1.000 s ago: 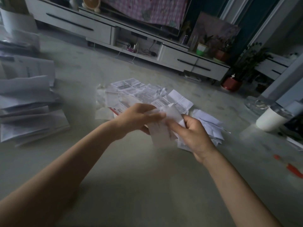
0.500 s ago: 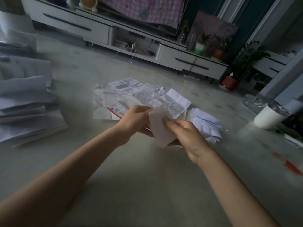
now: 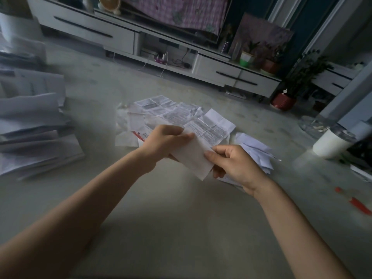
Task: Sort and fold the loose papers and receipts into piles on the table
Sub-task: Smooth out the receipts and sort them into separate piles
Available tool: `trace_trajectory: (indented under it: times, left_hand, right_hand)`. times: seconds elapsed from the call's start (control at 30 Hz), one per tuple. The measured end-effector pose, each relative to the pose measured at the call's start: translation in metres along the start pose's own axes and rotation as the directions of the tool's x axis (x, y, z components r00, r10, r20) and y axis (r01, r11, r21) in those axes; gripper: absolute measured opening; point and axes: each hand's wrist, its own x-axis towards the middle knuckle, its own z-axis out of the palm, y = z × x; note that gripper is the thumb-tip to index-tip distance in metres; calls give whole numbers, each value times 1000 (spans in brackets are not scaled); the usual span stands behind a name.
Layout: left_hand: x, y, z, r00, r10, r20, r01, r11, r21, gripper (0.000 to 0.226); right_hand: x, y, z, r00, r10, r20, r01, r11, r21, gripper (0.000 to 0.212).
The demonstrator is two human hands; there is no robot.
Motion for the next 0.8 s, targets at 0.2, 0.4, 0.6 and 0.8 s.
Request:
trace_trajectory:
  times: [0.2,0.4,0.6,0.8]
  left_hand:
    - [-3,-1,2,992,45,121,-59,992,115,18]
    - [-4,0,7,986,-55,159,68,994,-82,9]
    - [-7,-6,13,986,-37,164,42,999,-27,12]
    - [-8,-5,17,984,-23,174,30,999,-37,14]
  right_hand:
    - [-5,-1,0,999,33,18,-34,997,67,4]
    - [-1,-4,0,968,133,-210,-53,936,347,8]
    - [1,0,-4,963,107,-248,-20,944,330,10]
    - [0,-1,-13,968,32,-249,31,969,246,19]
